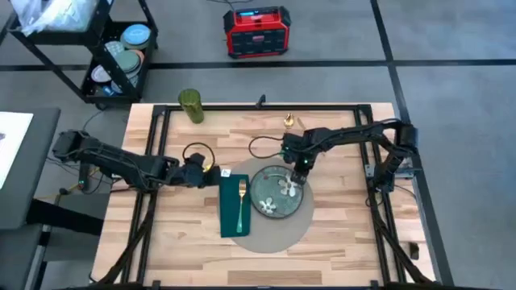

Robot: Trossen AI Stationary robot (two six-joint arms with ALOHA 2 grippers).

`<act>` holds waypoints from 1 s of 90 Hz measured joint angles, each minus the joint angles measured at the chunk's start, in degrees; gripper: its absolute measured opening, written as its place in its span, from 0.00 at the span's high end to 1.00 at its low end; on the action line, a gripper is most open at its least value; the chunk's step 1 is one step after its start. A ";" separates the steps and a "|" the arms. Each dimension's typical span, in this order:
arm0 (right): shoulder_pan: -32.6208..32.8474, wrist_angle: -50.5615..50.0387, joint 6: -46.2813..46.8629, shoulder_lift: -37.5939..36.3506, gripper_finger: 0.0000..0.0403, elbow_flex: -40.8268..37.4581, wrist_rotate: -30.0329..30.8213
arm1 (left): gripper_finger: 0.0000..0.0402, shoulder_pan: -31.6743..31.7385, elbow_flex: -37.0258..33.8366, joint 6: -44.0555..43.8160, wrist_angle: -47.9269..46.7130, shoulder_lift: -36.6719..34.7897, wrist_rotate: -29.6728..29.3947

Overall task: Set table place
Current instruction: Move the green napkin to the middle left of the table

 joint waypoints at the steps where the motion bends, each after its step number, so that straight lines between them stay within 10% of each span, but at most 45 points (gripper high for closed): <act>1: 0.01 0.11 -0.15 0.07 1.00 0.01 -0.01 | 1.00 0.00 0.01 -0.01 0.10 0.00 -0.01; 33: -0.82 2.27 0.26 0.18 1.00 -1.91 0.05 | 1.00 -0.28 0.02 -0.71 -1.21 0.04 0.28; 52: -0.79 5.26 2.29 0.18 1.00 -1.91 0.04 | 1.00 -0.03 -0.09 6.36 -7.87 4.16 11.20; 90: -0.71 5.02 3.39 0.18 1.00 -1.91 -0.11 | 1.00 2.70 0.00 12.57 6.94 14.14 15.50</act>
